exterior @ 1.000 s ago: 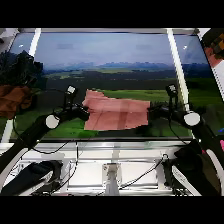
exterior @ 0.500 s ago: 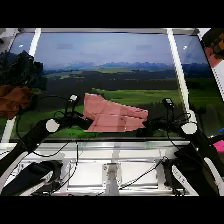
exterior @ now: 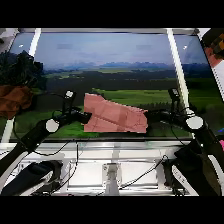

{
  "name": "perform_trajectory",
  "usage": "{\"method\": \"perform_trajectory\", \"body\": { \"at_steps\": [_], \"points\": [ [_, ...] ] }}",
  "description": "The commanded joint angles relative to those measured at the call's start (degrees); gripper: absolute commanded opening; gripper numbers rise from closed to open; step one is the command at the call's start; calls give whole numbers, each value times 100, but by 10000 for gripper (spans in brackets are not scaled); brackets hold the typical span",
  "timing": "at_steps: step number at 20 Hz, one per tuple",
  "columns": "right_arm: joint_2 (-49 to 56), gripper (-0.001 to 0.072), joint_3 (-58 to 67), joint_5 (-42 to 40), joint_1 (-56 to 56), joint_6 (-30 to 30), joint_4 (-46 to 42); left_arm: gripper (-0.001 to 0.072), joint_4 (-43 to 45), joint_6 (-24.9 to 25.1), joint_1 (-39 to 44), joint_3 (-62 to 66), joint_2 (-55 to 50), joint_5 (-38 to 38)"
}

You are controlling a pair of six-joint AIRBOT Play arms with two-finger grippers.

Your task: Fold the clothes and pants, and hang the long-sleeved shirts on hangers.

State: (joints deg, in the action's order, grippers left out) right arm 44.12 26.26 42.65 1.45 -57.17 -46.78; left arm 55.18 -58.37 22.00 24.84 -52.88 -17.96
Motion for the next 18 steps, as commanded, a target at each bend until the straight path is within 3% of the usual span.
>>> {"method": "perform_trajectory", "body": {
  "at_steps": [1,2,3,4,5,7,11,13,15,18],
  "points": [
    [0,542,160,-166,-2,-94,9,672,4,-15,-7,0,2,258],
    [0,522,160,-170,-2,-94,7,576,2,-17,4,0,2,125],
    [0,435,160,-168,-2,-94,7,391,2,-17,11,2,9,44],
    [0,408,160,-168,-2,-94,4,202,2,-17,15,4,26,37],
    [0,403,160,-168,-2,-92,4,135,2,-17,15,13,46,42],
    [0,404,160,-181,-2,-203,-7,119,2,-20,13,17,90,37],
    [210,451,350,199,-494,-1217,-754,119,2,-190,13,111,232,39],
    [492,456,649,817,-1119,-1246,-767,119,2,-192,11,149,306,39],
    [879,546,909,1537,-1552,-1189,-739,120,2,-192,11,160,334,39],
    [1781,557,1141,2616,-1674,-719,-551,120,0,-192,13,160,337,39]
  ]
}}
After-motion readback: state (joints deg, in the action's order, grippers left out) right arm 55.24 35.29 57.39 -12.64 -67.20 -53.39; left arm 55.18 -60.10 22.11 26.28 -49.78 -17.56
